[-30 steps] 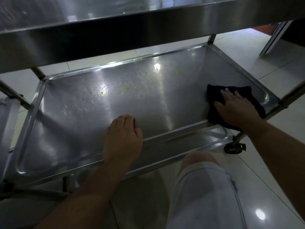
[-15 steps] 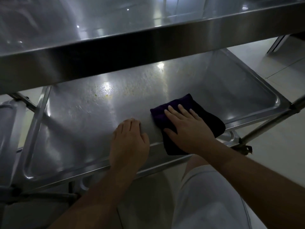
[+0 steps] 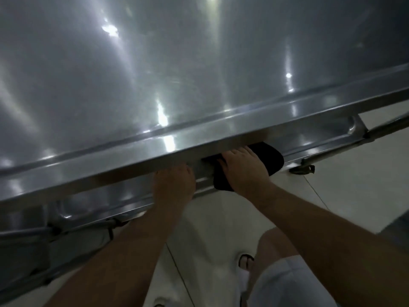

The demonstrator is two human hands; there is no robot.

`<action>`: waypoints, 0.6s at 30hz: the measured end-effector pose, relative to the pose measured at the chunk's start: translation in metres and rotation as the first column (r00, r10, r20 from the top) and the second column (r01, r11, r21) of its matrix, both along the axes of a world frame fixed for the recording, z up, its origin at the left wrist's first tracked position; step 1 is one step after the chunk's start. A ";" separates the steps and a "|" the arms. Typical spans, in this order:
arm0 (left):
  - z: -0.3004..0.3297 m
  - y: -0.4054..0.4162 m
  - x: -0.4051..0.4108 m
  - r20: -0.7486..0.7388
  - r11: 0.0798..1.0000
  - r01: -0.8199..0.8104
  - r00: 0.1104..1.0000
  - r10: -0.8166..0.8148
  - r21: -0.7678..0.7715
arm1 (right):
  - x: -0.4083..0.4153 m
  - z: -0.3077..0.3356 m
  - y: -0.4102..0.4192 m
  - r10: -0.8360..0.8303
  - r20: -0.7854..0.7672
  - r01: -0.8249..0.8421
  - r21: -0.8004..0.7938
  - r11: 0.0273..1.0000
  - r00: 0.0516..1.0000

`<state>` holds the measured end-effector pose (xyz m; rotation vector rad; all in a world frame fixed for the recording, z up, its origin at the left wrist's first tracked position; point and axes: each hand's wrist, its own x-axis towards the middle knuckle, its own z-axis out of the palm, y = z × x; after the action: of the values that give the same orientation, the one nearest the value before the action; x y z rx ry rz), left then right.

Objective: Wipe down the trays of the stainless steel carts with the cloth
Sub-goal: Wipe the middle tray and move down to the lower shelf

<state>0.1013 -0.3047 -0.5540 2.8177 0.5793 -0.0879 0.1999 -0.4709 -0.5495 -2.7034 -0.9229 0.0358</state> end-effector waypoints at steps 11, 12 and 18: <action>0.110 -0.011 -0.073 -0.501 0.977 -0.038 0.862 -0.075 -0.211 | -0.044 0.106 -0.034 -0.163 -0.771 -0.138 -0.309 0.941 0.615; 0.127 -0.015 -0.086 -0.538 0.974 -0.011 0.835 -0.115 -0.225 | -0.055 0.120 -0.045 -0.198 -0.811 -0.129 -0.318 0.939 0.550; 0.234 -0.030 -0.141 -0.596 0.964 -0.059 0.795 -0.112 -0.260 | -0.110 0.212 -0.088 -0.316 -0.856 0.003 -0.345 0.938 0.410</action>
<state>-0.0398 -0.3351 -0.3198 2.4913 0.5940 -1.0332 0.0895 -0.5585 -0.3379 -2.3509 -0.2762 1.5618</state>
